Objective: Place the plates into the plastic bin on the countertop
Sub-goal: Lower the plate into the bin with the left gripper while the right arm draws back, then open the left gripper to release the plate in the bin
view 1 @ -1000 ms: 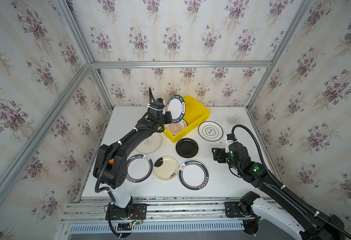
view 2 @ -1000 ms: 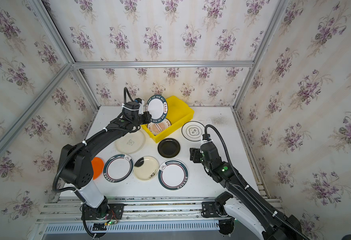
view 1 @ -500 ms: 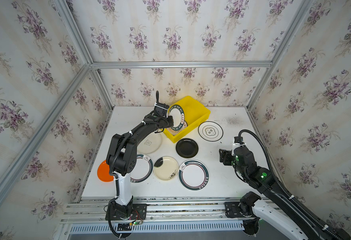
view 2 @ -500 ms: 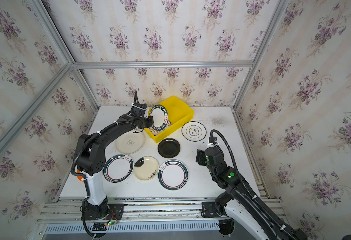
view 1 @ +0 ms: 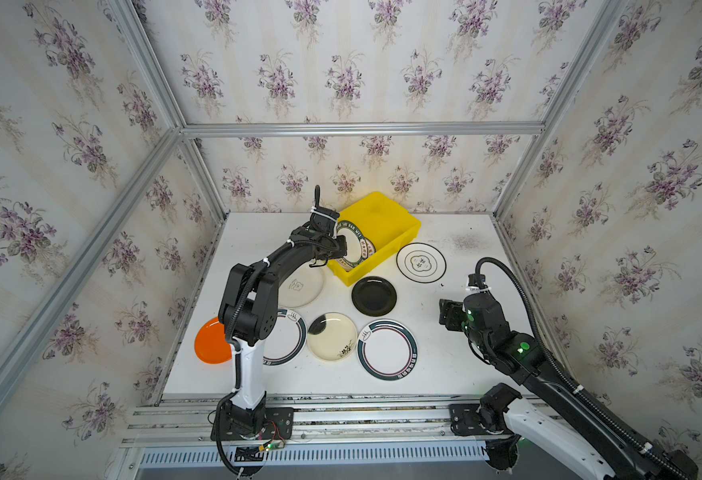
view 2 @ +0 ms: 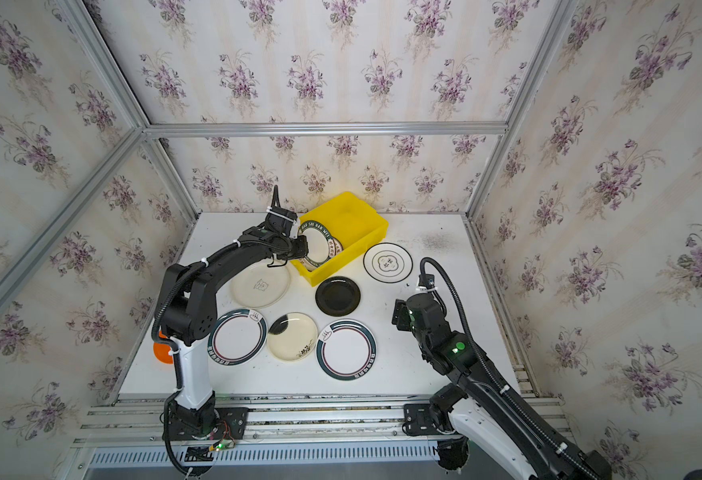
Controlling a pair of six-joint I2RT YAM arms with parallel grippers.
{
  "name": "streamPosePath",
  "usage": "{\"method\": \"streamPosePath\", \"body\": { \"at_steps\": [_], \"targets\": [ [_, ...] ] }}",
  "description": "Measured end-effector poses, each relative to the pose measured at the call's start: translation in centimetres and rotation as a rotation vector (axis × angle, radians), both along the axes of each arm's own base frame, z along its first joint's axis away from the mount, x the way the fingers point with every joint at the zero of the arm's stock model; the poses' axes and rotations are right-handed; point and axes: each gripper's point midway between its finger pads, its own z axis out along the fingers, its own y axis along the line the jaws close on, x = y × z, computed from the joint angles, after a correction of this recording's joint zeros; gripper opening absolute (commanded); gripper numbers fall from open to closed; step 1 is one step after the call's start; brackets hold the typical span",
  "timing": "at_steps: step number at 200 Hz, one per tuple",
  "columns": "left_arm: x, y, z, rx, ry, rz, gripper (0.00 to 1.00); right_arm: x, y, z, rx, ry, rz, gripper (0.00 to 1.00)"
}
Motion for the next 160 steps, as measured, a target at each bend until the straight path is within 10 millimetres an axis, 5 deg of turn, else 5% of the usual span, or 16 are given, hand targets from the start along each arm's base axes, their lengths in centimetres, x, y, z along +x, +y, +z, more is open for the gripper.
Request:
{"method": "streamPosePath", "body": {
  "at_steps": [18,38,50,58,61,160],
  "targets": [
    [0.1,0.0,0.1,0.0,-0.004,-0.002,0.23,0.0,-0.1,0.1,0.001,-0.004,-0.006,0.75],
    [0.1,-0.1,0.2,0.0,-0.008,-0.007,0.39,-0.2,-0.3,0.1,0.005,-0.002,-0.014,0.75],
    [0.1,-0.1,0.2,0.0,-0.007,-0.006,0.62,-0.3,-0.4,0.0,0.007,0.001,-0.019,0.75],
    [0.1,0.0,0.2,0.0,-0.008,-0.006,0.94,-0.4,-0.4,0.0,0.011,0.003,-0.023,0.75],
    [0.1,-0.1,0.3,-0.001,-0.009,-0.006,0.99,-0.4,-0.5,0.0,0.013,0.003,-0.024,0.75],
    [-0.1,0.9,3.4,0.011,-0.077,0.027,1.0,-0.5,-0.7,-0.6,0.004,0.023,-0.038,0.77]
  ]
}}
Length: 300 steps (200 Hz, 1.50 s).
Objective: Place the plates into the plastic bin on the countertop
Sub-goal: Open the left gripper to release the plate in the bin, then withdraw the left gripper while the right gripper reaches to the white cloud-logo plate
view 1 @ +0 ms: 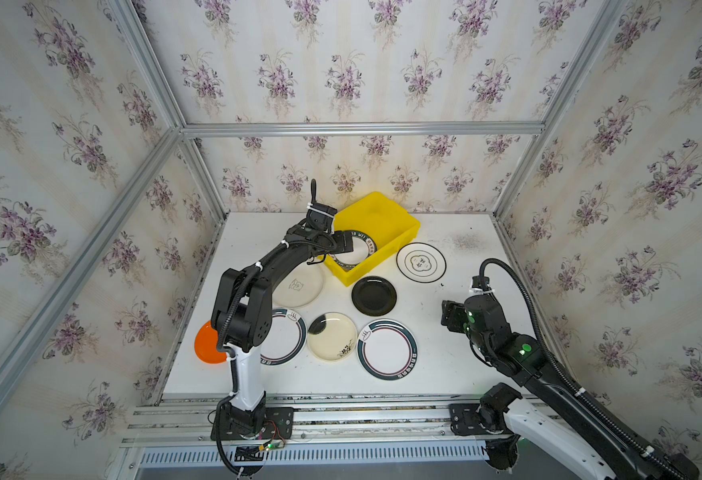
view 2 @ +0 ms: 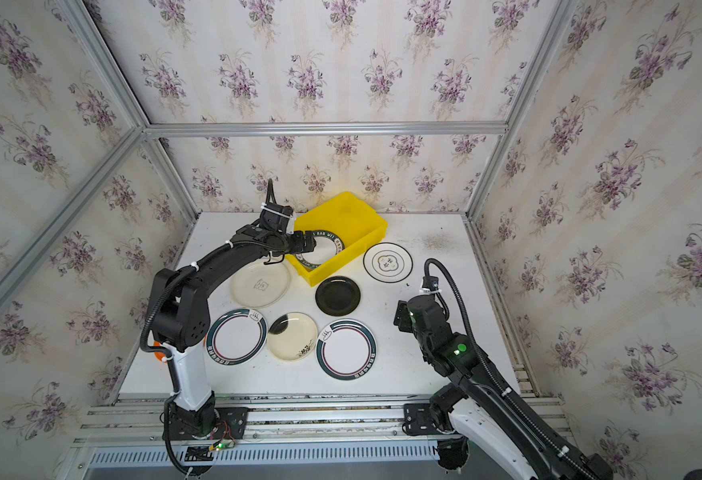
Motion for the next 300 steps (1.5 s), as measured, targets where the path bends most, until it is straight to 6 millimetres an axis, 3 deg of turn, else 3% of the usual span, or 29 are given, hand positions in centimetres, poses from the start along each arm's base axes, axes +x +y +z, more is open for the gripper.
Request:
{"method": "streamPosePath", "body": {
  "at_steps": [47,108,173,210,229,264,300],
  "targets": [
    [-1.7,0.5,2.6,-0.023,-0.043,0.001,1.0,0.2,0.2,0.0,0.025,-0.001,-0.013,0.84],
    [-7.9,1.6,6.9,-0.131,-0.207,-0.009,1.0,0.8,0.8,0.5,0.123,0.021,-0.021,0.86],
    [-17.5,1.0,4.7,-0.278,-0.268,-0.097,1.0,1.1,-0.3,-2.1,0.292,0.138,-0.086,0.84],
    [-21.9,2.4,1.5,-0.306,-0.251,-0.1,1.0,1.9,-0.3,-3.0,0.343,0.161,-0.066,0.84],
    [-23.3,2.7,1.1,-0.331,-0.26,-0.115,1.0,2.5,0.2,-2.9,0.351,0.145,-0.033,0.85],
    [-24.6,2.7,2.9,-0.382,-0.349,-0.158,1.0,3.7,0.3,-4.0,0.368,0.155,-0.015,0.87],
    [-26.1,1.4,4.3,-0.466,-0.385,-0.25,1.0,6.1,0.6,-4.8,0.442,0.177,0.0,0.85]
  ]
}}
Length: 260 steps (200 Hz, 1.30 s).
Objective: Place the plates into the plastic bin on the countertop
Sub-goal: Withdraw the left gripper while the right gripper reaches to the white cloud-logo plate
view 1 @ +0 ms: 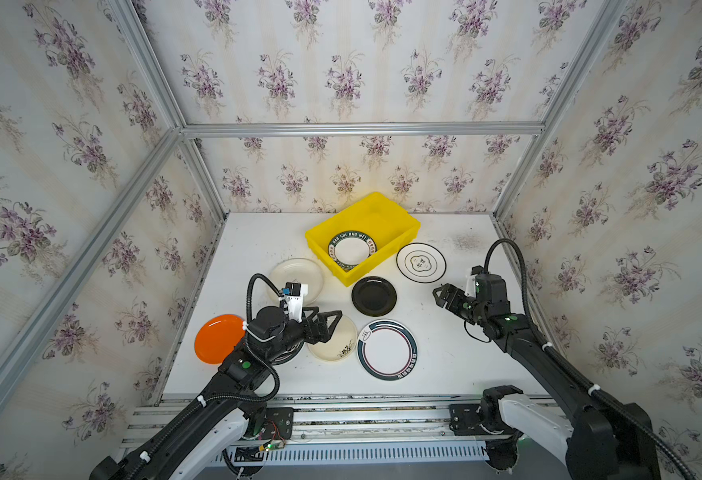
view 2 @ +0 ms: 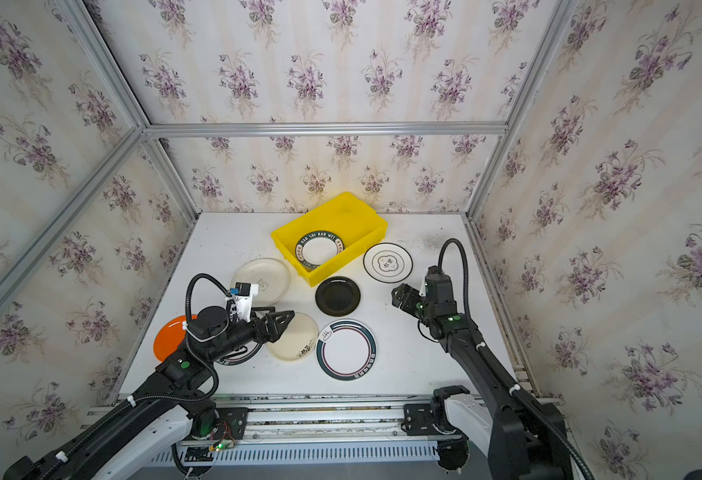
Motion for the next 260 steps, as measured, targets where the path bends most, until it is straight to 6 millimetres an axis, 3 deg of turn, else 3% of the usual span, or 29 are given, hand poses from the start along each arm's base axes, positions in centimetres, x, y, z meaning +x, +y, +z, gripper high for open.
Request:
{"method": "streamPosePath", "body": {
  "at_steps": [29,75,111,164,222,260],
  "targets": [
    [-0.3,-0.4,0.8,-0.033,-0.032,-0.027,1.0,1.5,0.0,-1.1,0.045,0.042,-0.002,0.84],
    [-0.2,-0.9,0.5,-0.037,-0.028,-0.051,1.0,3.5,-1.1,-3.1,0.073,0.093,-0.029,0.78],
    [0.5,-1.4,0.7,-0.036,-0.027,-0.055,1.0,6.3,-1.7,-3.6,0.098,0.082,-0.036,0.74],
    [1.4,-2.0,0.8,-0.038,-0.032,-0.061,1.0,9.6,-2.2,-6.0,0.113,0.113,-0.055,0.68],
    [2.5,-2.5,0.1,-0.021,-0.016,-0.056,1.0,12.1,-2.8,-7.9,0.128,0.122,-0.083,0.46],
    [2.9,-2.7,-0.7,-0.008,0.006,-0.054,1.0,12.6,-3.3,-8.8,0.133,0.126,-0.123,0.31]
  ]
}}
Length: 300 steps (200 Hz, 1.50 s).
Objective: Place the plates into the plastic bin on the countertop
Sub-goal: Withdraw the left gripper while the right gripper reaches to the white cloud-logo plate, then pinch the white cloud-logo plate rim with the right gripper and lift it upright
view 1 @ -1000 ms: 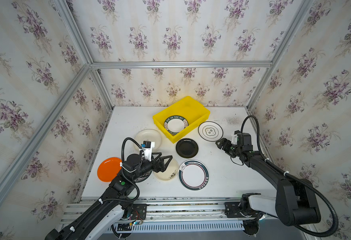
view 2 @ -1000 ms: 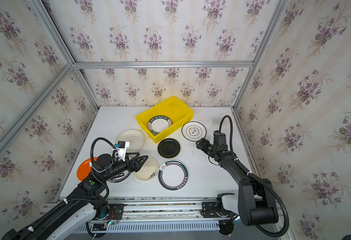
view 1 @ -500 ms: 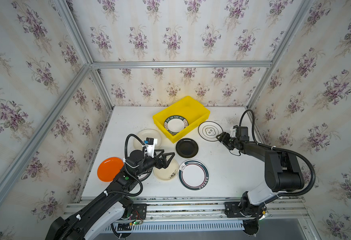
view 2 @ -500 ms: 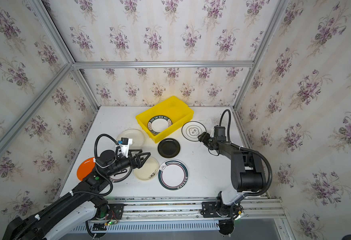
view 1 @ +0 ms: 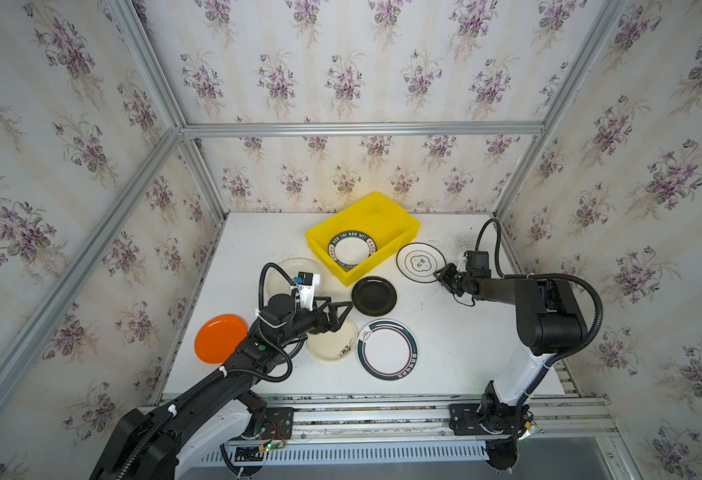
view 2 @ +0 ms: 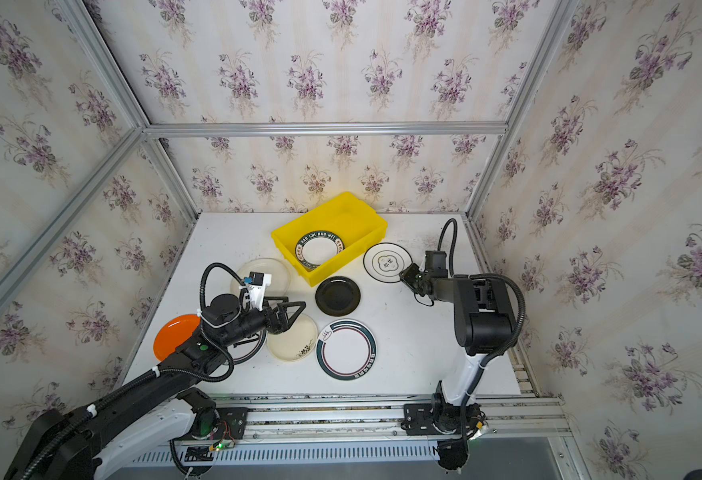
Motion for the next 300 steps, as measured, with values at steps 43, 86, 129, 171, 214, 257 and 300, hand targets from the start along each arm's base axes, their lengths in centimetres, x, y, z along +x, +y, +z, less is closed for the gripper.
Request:
{"method": "streamPosePath", "body": {
  "at_steps": [43,86,129,171,214,257,300],
  "targets": [
    [0.1,0.1,0.0,0.009,-0.009,0.004,1.0,0.6,-0.8,-0.3,0.0,-0.019,-0.055,0.26],
    [0.2,0.2,-0.2,0.022,-0.017,0.008,1.0,1.6,-1.3,-0.4,0.013,-0.051,-0.101,0.27],
    [0.3,0.3,-0.4,0.034,-0.022,0.014,1.0,2.4,-1.4,-0.5,0.026,-0.073,-0.118,0.22],
    [0.4,0.3,-0.6,0.04,-0.019,0.014,1.0,2.6,-1.6,-0.6,0.023,-0.073,-0.134,0.09],
    [0.4,0.3,-0.7,0.043,-0.015,0.013,1.0,2.8,-1.6,0.2,0.036,-0.108,-0.143,0.02],
    [0.4,0.3,-0.9,0.047,-0.012,0.012,1.0,1.8,-2.4,0.8,0.018,-0.116,-0.17,0.0],
    [0.4,0.3,-1.4,0.054,0.0,0.012,1.0,0.1,-3.2,1.6,-0.009,-0.114,-0.205,0.0]
  ]
}}
